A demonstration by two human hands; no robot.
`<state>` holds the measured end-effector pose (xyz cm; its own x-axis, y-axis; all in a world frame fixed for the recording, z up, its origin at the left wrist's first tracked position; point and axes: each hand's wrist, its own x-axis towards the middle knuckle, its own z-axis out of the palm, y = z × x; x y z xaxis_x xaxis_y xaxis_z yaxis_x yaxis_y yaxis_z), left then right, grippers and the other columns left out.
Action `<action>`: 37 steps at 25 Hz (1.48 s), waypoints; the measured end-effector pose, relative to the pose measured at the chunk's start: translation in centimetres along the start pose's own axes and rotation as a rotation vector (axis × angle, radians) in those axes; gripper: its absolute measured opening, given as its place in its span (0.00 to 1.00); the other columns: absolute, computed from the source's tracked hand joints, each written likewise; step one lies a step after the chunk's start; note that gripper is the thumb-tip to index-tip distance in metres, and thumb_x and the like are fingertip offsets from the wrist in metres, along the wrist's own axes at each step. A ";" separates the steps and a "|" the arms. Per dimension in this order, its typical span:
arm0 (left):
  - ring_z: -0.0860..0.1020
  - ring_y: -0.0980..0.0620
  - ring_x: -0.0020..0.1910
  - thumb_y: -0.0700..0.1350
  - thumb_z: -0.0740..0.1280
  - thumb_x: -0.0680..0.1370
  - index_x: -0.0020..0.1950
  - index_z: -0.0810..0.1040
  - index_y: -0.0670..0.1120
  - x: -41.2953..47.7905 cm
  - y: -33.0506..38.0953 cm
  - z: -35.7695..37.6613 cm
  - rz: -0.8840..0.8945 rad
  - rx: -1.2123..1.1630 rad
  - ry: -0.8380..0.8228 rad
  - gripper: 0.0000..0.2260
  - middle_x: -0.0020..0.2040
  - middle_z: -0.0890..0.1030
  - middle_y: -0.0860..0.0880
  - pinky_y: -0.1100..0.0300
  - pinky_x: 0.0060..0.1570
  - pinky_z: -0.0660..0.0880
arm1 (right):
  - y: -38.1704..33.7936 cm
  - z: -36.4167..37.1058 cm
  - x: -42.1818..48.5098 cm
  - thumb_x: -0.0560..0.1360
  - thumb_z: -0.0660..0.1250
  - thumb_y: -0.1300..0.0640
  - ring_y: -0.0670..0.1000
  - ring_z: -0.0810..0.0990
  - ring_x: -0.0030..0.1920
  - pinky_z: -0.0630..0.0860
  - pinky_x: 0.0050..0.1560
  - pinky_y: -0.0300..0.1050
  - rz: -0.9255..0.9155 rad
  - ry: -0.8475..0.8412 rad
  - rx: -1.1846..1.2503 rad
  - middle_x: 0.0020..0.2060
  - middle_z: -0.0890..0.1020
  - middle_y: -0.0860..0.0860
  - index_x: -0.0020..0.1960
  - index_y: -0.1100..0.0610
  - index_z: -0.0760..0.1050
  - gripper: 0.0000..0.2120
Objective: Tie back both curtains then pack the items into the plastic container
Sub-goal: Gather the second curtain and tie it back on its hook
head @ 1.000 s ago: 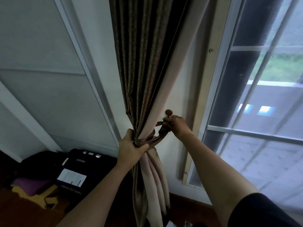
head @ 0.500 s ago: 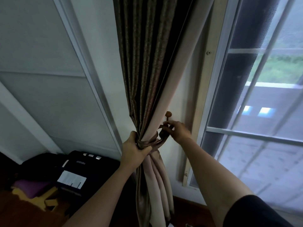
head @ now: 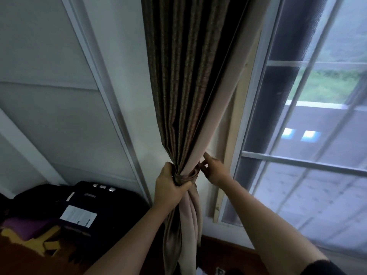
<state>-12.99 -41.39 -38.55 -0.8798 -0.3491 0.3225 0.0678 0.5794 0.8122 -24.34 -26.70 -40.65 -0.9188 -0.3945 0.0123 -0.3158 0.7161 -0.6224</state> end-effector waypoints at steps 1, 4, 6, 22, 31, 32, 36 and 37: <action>0.75 0.51 0.36 0.47 0.77 0.63 0.42 0.66 0.47 -0.8 0.4 0.8 -0.009 0.016 -0.001 0.20 0.38 0.75 0.50 0.60 0.32 0.69 | 0.6 -0.2 -1.6 0.79 0.59 0.53 0.54 0.80 0.47 0.76 0.48 0.49 0.001 0.084 0.139 0.50 0.81 0.53 0.69 0.52 0.65 0.19; 0.71 0.53 0.39 0.47 0.76 0.64 0.44 0.67 0.47 -3.0 2.3 4.4 0.049 0.098 0.011 0.19 0.42 0.73 0.50 0.61 0.35 0.66 | 0.9 -2.5 -5.5 0.80 0.58 0.55 0.50 0.81 0.41 0.77 0.46 0.52 0.054 0.296 0.544 0.40 0.81 0.51 0.46 0.50 0.77 0.09; 0.72 0.52 0.42 0.47 0.76 0.65 0.48 0.71 0.43 -4.0 3.2 6.9 0.079 0.099 0.014 0.19 0.46 0.73 0.47 0.59 0.36 0.70 | 0.8 -5.1 -7.3 0.81 0.56 0.54 0.48 0.81 0.41 0.78 0.49 0.52 0.051 0.305 0.739 0.39 0.82 0.51 0.43 0.49 0.77 0.13; 0.79 0.39 0.52 0.48 0.66 0.76 0.60 0.71 0.42 -4.6 -0.9 11.7 -0.085 0.299 -0.351 0.16 0.51 0.81 0.41 0.51 0.48 0.75 | 8.4 -1.3 -9.7 0.73 0.66 0.60 0.55 0.75 0.53 0.68 0.49 0.40 0.147 0.212 0.099 0.52 0.76 0.56 0.59 0.59 0.72 0.15; 0.80 0.41 0.51 0.50 0.57 0.80 0.57 0.72 0.39 -4.9 -0.9 12.1 -0.025 0.694 -0.412 0.14 0.51 0.82 0.41 0.53 0.47 0.75 | 9.8 0.2 -10.6 0.70 0.71 0.56 0.57 0.75 0.37 0.64 0.37 0.41 -0.055 0.298 -0.074 0.38 0.75 0.55 0.42 0.61 0.74 0.10; 0.80 0.41 0.51 0.48 0.56 0.81 0.57 0.72 0.39 -5.2 -1.1 12.1 -0.028 0.711 -0.423 0.14 0.51 0.82 0.41 0.53 0.47 0.75 | 9.8 0.4 -10.5 0.69 0.71 0.57 0.57 0.74 0.36 0.63 0.36 0.42 -0.046 0.306 -0.073 0.37 0.75 0.55 0.41 0.61 0.73 0.09; 0.80 0.42 0.50 0.49 0.59 0.80 0.54 0.76 0.41 -5.2 -2.0 11.8 -0.107 0.697 -0.416 0.13 0.50 0.82 0.43 0.53 0.48 0.75 | 9.1 1.2 -10.0 0.64 0.67 0.54 0.52 0.68 0.34 0.62 0.37 0.43 0.002 0.254 -0.002 0.34 0.72 0.49 0.38 0.56 0.68 0.09; 0.80 0.42 0.51 0.47 0.58 0.80 0.54 0.76 0.41 -5.2 -2.3 11.8 -0.108 0.718 -0.422 0.12 0.50 0.82 0.43 0.53 0.48 0.75 | 9.0 1.3 -10.0 0.65 0.67 0.55 0.53 0.69 0.33 0.62 0.37 0.43 0.024 0.253 0.016 0.33 0.72 0.49 0.38 0.55 0.67 0.09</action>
<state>-14.12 -32.24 -47.77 -0.9761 -0.2076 -0.0647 -0.2174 0.9364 0.2756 -17.73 -17.07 -47.42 -0.9567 -0.2191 0.1919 -0.2912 0.7134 -0.6374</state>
